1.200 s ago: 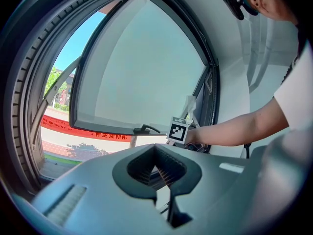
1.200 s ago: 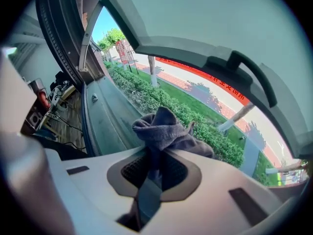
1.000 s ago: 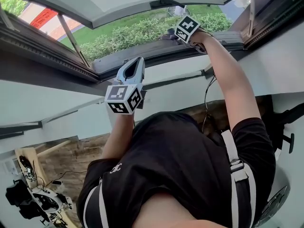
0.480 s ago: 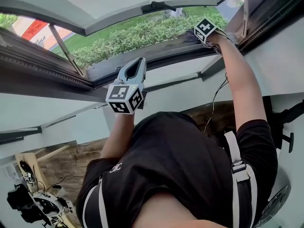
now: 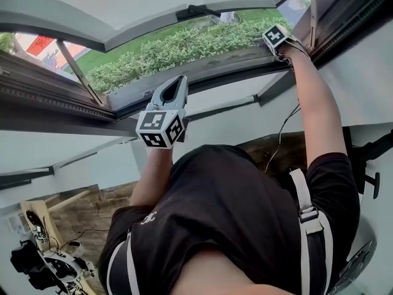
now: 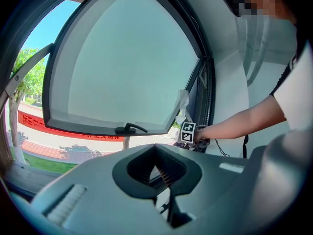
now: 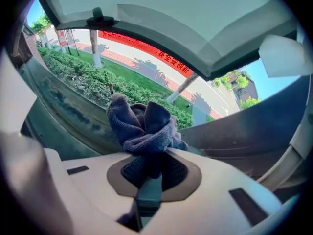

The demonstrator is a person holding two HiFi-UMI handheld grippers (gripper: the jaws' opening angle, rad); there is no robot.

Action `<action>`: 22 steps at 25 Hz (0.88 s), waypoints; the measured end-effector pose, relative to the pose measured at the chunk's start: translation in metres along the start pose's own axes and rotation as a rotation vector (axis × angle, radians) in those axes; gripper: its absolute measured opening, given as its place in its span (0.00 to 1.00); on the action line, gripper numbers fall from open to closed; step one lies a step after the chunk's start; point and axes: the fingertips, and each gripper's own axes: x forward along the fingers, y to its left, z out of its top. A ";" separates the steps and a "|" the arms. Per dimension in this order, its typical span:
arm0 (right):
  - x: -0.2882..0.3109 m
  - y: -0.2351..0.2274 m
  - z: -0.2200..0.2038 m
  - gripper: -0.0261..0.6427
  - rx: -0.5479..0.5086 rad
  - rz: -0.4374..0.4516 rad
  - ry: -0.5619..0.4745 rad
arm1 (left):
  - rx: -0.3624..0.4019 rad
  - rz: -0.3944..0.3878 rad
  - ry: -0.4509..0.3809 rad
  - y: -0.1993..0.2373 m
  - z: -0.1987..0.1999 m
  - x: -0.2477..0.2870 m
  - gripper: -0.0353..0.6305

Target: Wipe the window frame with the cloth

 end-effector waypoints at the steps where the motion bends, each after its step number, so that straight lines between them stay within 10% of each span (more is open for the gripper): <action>1: 0.002 -0.009 -0.006 0.11 0.009 -0.032 0.024 | 0.000 0.003 0.005 0.000 -0.001 0.001 0.07; 22: 0.017 -0.066 -0.039 0.10 0.109 -0.296 0.293 | -0.028 0.081 0.026 0.014 -0.013 -0.020 0.07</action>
